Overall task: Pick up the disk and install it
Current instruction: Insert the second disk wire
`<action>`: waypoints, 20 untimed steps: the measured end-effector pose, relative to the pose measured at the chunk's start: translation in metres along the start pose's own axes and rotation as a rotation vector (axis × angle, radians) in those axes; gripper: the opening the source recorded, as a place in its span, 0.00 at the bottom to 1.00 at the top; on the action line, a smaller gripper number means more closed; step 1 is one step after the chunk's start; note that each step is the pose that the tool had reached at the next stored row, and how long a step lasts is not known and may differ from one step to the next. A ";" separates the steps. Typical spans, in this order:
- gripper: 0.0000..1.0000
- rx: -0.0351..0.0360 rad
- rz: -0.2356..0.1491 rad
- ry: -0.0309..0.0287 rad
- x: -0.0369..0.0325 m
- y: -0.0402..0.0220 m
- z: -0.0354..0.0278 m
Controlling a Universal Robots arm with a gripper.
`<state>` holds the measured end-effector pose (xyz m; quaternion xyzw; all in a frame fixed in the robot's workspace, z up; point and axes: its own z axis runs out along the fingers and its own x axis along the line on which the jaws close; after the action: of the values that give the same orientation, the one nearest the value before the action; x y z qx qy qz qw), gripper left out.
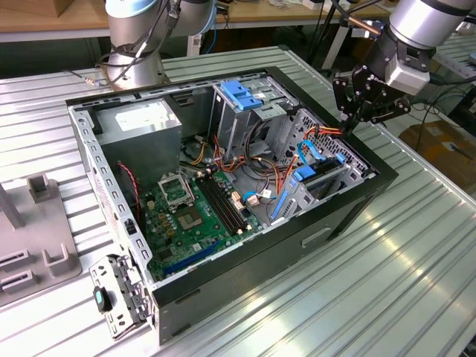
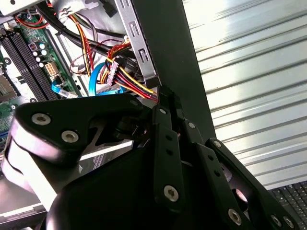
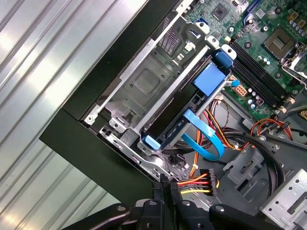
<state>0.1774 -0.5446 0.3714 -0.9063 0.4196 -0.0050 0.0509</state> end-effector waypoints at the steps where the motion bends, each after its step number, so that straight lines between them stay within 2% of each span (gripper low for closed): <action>1: 0.17 0.0000 0.000 0.0000 0.0000 0.0000 0.0000; 11: 0.17 0.0001 0.003 0.0002 0.0000 0.0000 0.0000; 20: 0.17 0.0010 0.032 0.0032 0.0000 0.0000 0.0000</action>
<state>0.1774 -0.5447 0.3714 -0.8993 0.4344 -0.0059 0.0507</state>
